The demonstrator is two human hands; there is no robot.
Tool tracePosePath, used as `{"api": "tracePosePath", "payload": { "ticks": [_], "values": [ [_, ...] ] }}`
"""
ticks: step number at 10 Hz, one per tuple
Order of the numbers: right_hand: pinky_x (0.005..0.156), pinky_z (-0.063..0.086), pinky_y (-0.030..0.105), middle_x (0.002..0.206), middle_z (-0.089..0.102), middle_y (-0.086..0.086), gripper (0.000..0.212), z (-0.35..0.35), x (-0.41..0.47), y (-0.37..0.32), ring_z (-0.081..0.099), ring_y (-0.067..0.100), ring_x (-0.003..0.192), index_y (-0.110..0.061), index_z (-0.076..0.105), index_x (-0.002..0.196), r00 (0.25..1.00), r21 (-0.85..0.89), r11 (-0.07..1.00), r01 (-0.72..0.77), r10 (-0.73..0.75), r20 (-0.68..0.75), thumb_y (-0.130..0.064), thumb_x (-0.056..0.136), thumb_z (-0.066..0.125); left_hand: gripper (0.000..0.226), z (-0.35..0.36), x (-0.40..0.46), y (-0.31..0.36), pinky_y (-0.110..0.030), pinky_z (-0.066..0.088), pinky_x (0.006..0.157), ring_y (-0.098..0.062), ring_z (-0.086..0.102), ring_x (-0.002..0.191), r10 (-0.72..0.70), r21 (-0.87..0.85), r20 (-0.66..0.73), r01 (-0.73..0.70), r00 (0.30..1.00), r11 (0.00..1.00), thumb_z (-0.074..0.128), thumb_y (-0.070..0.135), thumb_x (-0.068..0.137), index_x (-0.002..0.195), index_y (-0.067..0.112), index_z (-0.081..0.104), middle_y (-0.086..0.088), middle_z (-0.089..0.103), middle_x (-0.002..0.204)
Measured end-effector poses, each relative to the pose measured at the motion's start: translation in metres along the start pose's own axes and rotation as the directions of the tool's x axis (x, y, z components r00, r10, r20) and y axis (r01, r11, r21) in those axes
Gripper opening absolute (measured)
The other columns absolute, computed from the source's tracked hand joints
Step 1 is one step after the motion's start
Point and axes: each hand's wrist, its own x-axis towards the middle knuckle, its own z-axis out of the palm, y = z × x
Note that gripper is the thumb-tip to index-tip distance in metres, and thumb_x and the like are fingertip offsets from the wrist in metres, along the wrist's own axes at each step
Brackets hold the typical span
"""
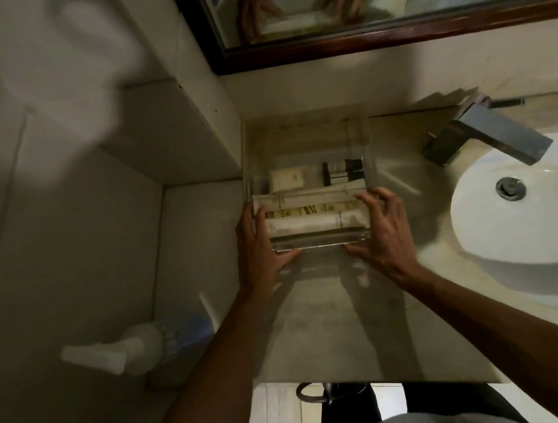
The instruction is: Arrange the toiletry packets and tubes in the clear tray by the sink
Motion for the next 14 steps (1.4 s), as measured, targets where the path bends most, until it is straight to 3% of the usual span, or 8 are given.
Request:
{"api": "tracePosePath", "payload": {
  "ticks": [2,5,6,7,9,12,13,14],
  "values": [
    [0.1,0.036,0.045,0.127,0.054,0.014,0.059,0.014,0.015,-0.001,0.043,0.031,0.119,-0.017,0.06,0.12,0.984,-0.161,0.977,0.138,-0.153,-0.085,-0.037,0.07,0.085,0.052,0.009,0.0,0.009,-0.041,0.045,0.098,-0.024,0.046,0.119,0.172,0.13,-0.139,-0.154,0.975,0.98,0.078,0.035,0.077,0.121,0.018,0.058,-0.006,0.053,0.129],
    [0.093,0.037,0.042,0.128,0.061,0.011,0.049,0.017,0.03,0.007,0.047,0.032,0.114,-0.016,0.063,0.121,0.983,-0.259,0.954,0.15,-0.172,-0.067,-0.035,0.079,0.078,0.046,0.016,0.025,0.003,-0.039,0.047,0.091,-0.025,0.057,0.109,0.239,0.215,-0.122,-0.209,0.963,0.954,0.077,0.029,0.079,0.12,0.012,0.065,-0.007,0.065,0.119],
    [0.09,0.037,0.041,0.126,0.058,0.017,0.053,0.016,0.036,0.004,0.045,0.032,0.11,-0.012,0.063,0.121,0.984,-0.269,0.956,0.115,-0.147,-0.102,-0.037,0.077,0.08,0.048,0.016,0.035,0.005,-0.04,0.048,0.091,-0.027,0.059,0.109,0.221,0.216,-0.121,-0.192,0.968,0.957,0.078,0.031,0.079,0.12,0.012,0.065,-0.008,0.066,0.118],
    [0.091,0.041,0.043,0.126,0.045,0.016,0.069,0.014,0.044,0.002,0.041,0.032,0.111,-0.012,0.054,0.124,0.987,-0.172,0.985,-0.012,-0.016,-0.161,-0.044,0.071,0.084,0.046,0.014,0.041,0.01,-0.041,0.05,0.086,-0.028,0.056,0.105,0.206,0.217,-0.148,-0.171,0.967,0.961,0.08,0.034,0.076,0.115,0.013,0.065,-0.01,0.063,0.116],
    [0.112,0.029,0.045,0.148,0.032,0.013,0.114,0.007,0.074,0.001,0.033,0.031,0.131,-0.019,0.026,0.149,0.972,-0.015,0.982,-0.19,0.186,-0.142,-0.08,0.064,0.069,0.044,0.006,0.064,0.017,-0.041,0.046,0.078,-0.03,0.054,0.097,0.101,0.182,-0.207,-0.063,0.973,0.981,0.083,0.035,0.07,0.101,0.014,0.059,-0.012,0.057,0.111],
    [0.105,0.034,0.051,0.134,0.036,0.014,0.123,-0.002,0.088,-0.003,0.036,0.032,0.119,-0.024,0.014,0.155,0.979,-0.066,0.979,-0.192,0.187,-0.076,-0.066,0.06,0.079,0.046,0.001,0.08,0.025,-0.039,0.046,0.081,-0.026,0.052,0.098,0.123,0.216,-0.13,-0.093,0.984,0.972,0.083,0.035,0.069,0.103,0.017,0.056,-0.008,0.054,0.112],
    [0.112,0.028,0.056,0.146,0.03,0.017,0.143,-0.016,0.092,-0.008,0.031,0.036,0.132,-0.021,-0.001,0.157,0.978,-0.059,0.978,-0.202,0.204,0.034,-0.06,0.052,0.088,0.052,-0.006,0.074,0.044,-0.037,0.044,0.083,-0.026,0.052,0.101,0.062,0.129,-0.166,-0.041,0.984,0.991,0.085,0.03,0.068,0.108,0.017,0.056,-0.009,0.053,0.119],
    [0.113,0.038,0.045,0.154,0.032,0.011,0.124,-0.083,0.088,-0.031,0.041,0.024,0.135,-0.017,0.012,0.156,0.968,0.202,0.949,-0.242,0.223,0.111,-0.048,0.063,0.088,0.053,-0.006,0.041,0.061,-0.035,0.049,0.083,-0.023,0.055,0.103,-0.086,-0.049,-0.217,0.077,0.972,0.996,0.083,0.032,0.073,0.116,0.016,0.054,-0.008,0.055,0.12]
  ]
}}
